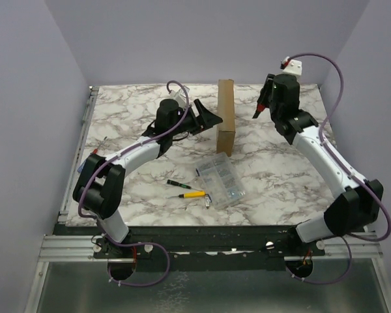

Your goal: Unpack the express box

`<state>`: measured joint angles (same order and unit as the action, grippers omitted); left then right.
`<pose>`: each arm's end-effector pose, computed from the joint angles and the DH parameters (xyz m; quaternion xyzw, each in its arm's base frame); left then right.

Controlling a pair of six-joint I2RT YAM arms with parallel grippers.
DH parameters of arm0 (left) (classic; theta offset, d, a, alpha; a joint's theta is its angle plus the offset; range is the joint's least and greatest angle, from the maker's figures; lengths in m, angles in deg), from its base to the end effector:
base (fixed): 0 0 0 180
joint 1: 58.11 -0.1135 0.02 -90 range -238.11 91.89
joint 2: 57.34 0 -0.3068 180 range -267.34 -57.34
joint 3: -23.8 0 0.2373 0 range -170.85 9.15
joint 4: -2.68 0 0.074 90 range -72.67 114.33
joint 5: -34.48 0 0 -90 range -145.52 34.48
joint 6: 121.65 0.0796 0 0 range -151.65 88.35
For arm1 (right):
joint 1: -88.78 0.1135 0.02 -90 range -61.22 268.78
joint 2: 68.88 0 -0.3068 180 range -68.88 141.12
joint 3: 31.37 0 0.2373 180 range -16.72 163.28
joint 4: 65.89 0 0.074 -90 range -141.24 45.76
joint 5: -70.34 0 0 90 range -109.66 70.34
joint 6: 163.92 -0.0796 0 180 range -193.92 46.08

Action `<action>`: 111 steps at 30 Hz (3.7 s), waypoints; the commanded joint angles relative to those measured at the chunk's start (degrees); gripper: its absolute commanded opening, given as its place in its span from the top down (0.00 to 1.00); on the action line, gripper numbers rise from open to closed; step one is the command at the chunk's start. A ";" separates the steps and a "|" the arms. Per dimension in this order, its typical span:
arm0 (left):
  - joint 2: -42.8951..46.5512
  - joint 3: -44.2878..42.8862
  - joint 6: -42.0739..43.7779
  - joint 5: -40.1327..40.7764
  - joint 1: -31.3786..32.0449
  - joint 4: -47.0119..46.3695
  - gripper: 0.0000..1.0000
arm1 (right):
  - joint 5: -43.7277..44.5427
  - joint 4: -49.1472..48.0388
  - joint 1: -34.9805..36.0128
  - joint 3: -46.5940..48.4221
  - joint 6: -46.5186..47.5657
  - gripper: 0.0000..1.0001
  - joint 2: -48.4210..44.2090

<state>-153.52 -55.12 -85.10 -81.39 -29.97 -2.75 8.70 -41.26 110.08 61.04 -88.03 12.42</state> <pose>0.3559 -0.2297 0.3183 -0.0280 0.7691 -0.5330 0.3517 0.3366 0.0906 0.4288 0.1036 0.7695 -0.0008 0.6302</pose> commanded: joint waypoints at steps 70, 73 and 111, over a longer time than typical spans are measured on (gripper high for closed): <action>-10.22 -7.10 1.15 11.64 13.46 2.09 0.50 | -23.03 7.06 1.03 11.49 4.72 1.00 15.03; -10.33 -7.44 0.65 10.99 16.02 2.11 0.50 | -22.65 7.58 1.02 6.45 4.52 1.00 10.08; -9.83 -12.83 -1.05 -10.62 -15.57 -1.80 0.29 | -33.88 7.28 1.46 16.81 10.46 1.00 9.15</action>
<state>-156.31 -61.20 -87.24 -87.62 -45.62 -2.00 -17.27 -31.78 111.22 78.72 -78.24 23.70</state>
